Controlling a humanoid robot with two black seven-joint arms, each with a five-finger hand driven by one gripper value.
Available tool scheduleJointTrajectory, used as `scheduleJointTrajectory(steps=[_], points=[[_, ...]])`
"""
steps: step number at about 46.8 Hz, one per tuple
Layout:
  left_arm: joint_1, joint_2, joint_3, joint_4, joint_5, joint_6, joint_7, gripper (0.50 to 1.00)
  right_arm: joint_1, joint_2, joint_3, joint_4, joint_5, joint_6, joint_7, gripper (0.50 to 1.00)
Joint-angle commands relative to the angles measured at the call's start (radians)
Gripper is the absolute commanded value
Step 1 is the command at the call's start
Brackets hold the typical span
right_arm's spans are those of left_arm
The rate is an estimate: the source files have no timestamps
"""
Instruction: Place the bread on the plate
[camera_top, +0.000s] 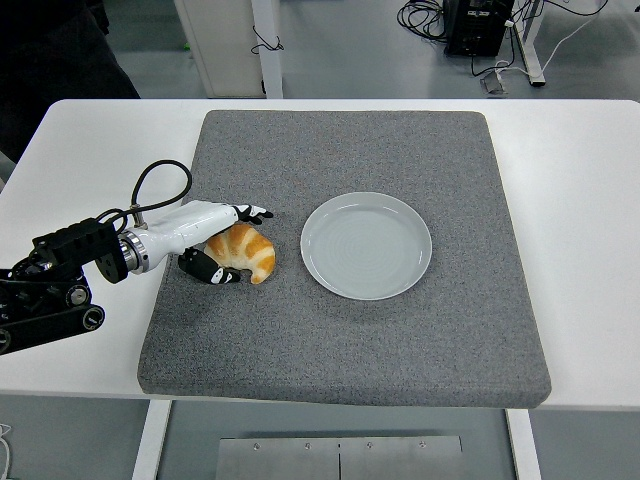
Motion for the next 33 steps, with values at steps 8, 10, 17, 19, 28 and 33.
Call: scheduleJointTrajectory(steps=[8,10,17,19,28,33], points=[[-0.005,0.001,-0.002,0.000,-0.006,-0.010,-0.002,0.722,0.000,0.000,0.000,-0.001,0.000,0.000,0.000,1.000],[-0.006,0.002,-0.002,0.000,-0.010,-0.013,-0.007,0.708,0.000,0.000,0.000,0.001,0.000,0.000,0.000,1.000],[-0.011,0.002,-0.003,-0.003,-0.020,-0.014,-0.016,0.674,0.000,0.000,0.000,0.001,0.000,0.000,0.000,1.000],[-0.011,0.004,-0.003,-0.003,-0.020,-0.014,-0.016,0.658,0.000,0.000,0.000,-0.001,0.000,0.000,0.000,1.000],[-0.028,0.012,-0.011,-0.009,-0.022,-0.017,-0.030,0.569,0.000,0.000,0.000,-0.001,0.000,0.000,0.000,1.000],[-0.043,0.018,-0.016,-0.009,-0.023,-0.017,-0.032,0.563,0.000,0.000,0.000,-0.001,-0.002,0.000,0.000,1.000]])
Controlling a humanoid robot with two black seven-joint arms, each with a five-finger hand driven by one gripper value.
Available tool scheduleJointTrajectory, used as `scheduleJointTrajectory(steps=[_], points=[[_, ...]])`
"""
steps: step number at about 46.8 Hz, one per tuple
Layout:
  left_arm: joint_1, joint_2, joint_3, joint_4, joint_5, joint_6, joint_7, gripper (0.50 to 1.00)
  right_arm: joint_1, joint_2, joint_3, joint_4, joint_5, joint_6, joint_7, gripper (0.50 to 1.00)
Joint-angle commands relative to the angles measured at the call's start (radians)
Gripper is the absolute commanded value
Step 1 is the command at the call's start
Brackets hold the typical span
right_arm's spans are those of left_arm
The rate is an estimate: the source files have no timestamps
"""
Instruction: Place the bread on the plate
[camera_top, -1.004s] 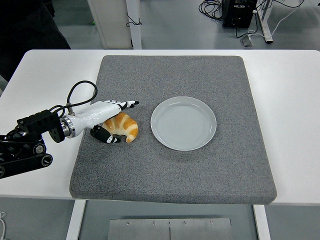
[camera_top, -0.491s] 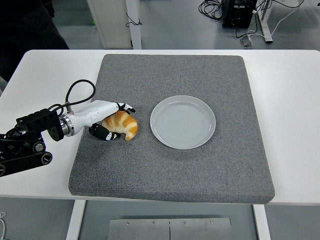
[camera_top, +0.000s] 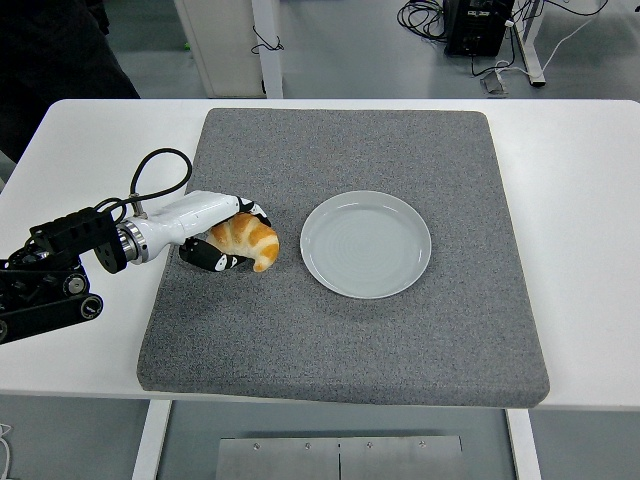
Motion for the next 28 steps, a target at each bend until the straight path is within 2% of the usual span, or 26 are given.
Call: scheduleJointTrajectory(steps=[1,5,12,28], points=[[-0.018,0.005,-0.004,0.000,-0.002,0.000,-0.001,0.563,0.000,0.000,0.000,0.000,0.000,0.000,0.000,1.000],[-0.051,0.013,-0.010,0.000,-0.028,-0.006,-0.002,0.564,0.000,0.000,0.000,-0.001,0.000,0.000,0.000,1.000],[-0.111,0.041,-0.027,-0.004,-0.069,-0.069,-0.008,0.563,0.000,0.000,0.000,0.001,0.000,0.000,0.000,1.000],[-0.197,0.079,-0.075,-0.007,-0.074,-0.150,-0.016,0.567,0.000,0.000,0.000,-0.001,0.000,0.000,0.000,1.000]])
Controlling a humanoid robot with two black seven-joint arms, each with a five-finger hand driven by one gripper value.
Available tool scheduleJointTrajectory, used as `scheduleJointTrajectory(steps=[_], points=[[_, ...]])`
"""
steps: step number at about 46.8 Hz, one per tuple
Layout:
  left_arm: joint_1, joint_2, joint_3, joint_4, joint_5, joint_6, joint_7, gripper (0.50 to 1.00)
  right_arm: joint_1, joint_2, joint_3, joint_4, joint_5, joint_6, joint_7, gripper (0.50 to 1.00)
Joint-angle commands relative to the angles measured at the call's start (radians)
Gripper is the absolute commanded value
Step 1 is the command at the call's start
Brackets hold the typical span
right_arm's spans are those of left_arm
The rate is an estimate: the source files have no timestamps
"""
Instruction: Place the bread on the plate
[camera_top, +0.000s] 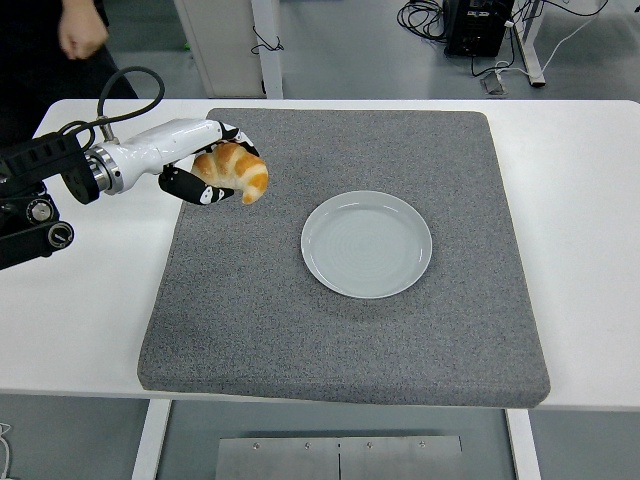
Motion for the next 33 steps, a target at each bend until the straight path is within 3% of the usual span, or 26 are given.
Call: scheduleJointTrajectory(steps=[1,24,33], points=[[-0.021,0.003,-0.010,0.000,-0.002,-0.013,-0.003,0.569,0.000,0.000,0.000,-0.001,0.000,0.000,0.000,1.000],[-0.127,0.029,-0.051,0.000,-0.002,-0.102,-0.003,0.574,0.000,0.000,0.000,0.001,0.000,0.000,0.000,1.000],[-0.157,0.025,-0.068,0.001,-0.002,-0.107,-0.003,0.580,0.000,0.000,0.000,-0.001,0.000,0.000,-0.002,1.000]])
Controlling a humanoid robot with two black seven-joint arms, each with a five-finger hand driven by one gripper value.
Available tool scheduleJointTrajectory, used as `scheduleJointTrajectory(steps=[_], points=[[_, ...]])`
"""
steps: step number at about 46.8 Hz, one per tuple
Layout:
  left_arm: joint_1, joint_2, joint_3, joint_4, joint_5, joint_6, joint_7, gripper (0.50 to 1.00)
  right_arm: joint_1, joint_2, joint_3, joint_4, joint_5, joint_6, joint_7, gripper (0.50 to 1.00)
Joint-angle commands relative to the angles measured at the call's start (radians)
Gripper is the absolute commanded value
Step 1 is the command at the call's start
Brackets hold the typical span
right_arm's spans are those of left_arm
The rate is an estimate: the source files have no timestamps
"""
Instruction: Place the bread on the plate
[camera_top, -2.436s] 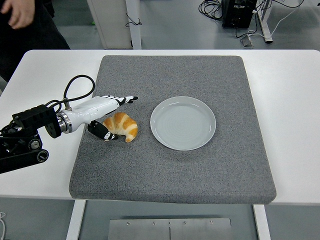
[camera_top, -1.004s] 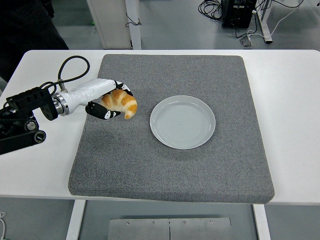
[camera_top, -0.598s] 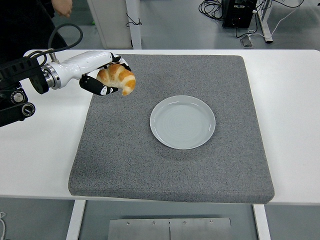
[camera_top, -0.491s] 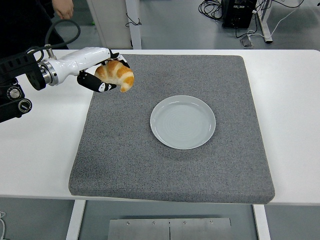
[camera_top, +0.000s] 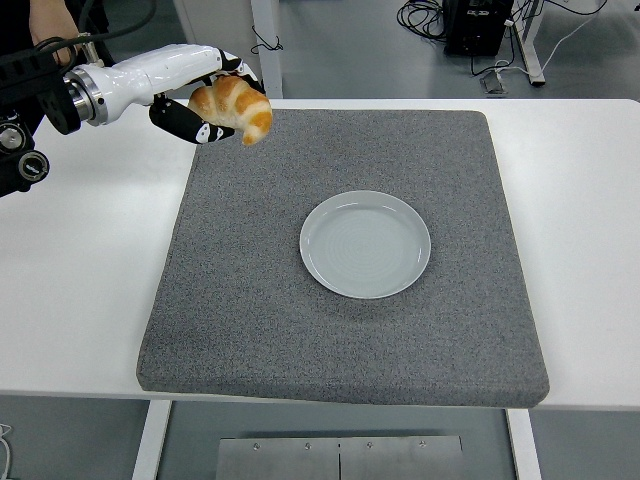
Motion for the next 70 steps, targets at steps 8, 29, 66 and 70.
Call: scheduleJointTrajectory(steps=[8,29,66,70], points=[[-0.032,-0.049,-0.014,0.002,0.001,0.000,0.000,0.581,0.000,0.000,0.000,-0.001,0.000,0.000,0.000,1.000],[-0.052,-0.144,-0.012,0.002,0.002,0.000,-0.020,0.586,0.000,0.000,0.000,-0.001,0.000,0.000,0.000,1.000],[-0.020,-0.283,-0.006,0.042,0.002,-0.003,-0.086,0.620,0.000,0.000,0.000,0.001,0.000,0.000,0.000,1.000],[-0.015,-0.314,-0.003,0.076,0.002,-0.003,-0.086,0.625,0.000,0.000,0.000,0.001,0.000,0.000,0.000,1.000]])
